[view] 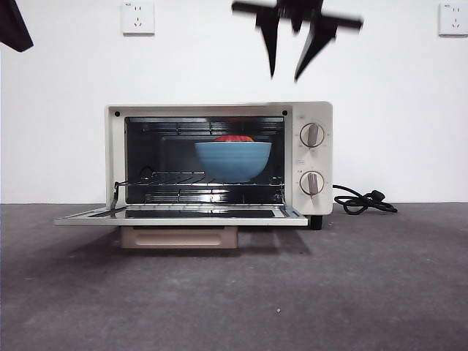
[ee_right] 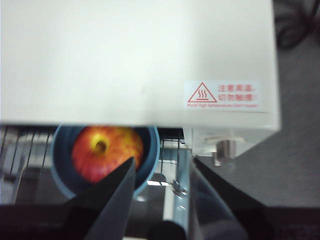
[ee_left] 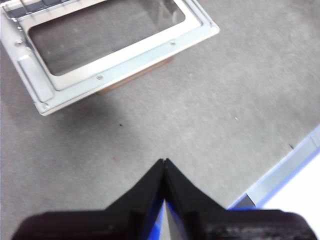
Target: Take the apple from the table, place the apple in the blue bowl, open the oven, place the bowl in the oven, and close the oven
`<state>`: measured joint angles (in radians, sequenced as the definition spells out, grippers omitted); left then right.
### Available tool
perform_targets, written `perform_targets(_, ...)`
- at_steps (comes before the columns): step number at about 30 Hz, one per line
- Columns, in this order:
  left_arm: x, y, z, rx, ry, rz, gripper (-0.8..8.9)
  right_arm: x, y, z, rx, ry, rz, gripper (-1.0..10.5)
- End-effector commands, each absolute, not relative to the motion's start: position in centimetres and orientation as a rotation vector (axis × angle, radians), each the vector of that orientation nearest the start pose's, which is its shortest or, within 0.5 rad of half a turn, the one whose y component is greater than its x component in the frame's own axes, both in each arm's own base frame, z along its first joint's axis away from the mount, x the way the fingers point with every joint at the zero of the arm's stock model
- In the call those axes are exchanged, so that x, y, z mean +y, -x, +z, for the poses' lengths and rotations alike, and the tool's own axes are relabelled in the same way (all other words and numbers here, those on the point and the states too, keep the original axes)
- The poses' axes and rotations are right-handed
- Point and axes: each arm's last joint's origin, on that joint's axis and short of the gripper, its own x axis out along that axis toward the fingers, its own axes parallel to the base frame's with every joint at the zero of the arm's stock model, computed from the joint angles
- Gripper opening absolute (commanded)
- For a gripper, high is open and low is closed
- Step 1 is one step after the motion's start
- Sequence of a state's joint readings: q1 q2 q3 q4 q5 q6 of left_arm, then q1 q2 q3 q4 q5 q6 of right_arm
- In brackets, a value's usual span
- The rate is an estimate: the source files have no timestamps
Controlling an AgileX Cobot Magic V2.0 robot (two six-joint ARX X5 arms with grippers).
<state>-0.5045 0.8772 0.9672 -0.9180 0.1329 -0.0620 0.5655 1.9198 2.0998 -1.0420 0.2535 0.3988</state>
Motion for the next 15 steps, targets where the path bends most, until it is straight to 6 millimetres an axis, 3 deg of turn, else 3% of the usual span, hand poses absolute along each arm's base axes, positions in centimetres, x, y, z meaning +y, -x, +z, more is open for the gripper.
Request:
perform_targets(1, -7.4, -14.4, 31.4, 0.840, -0.089, -0.525, -0.08, 20.8, -32.0, 40.7, 0.765, 0.117, 0.214, 1.9)
perform_targets(7, -5.6, -17.3, 30.3, 0.888, 0.007, -0.463, -0.09, 18.9, -27.3, 44.9, 0.680, 0.234, 0.301, 1.9)
perform_targets(13, -3.4, -21.2, 28.5, 0.933, 0.177, -0.465, -0.09, 16.3, -23.8, 47.0, 0.681, 0.297, 0.322, 1.8)
perform_targets(15, -2.6, -22.5, 27.6, 0.948, 0.238, -0.443, -0.09, 15.6, -22.8, 47.6, 0.674, 0.308, 0.326, 1.1)
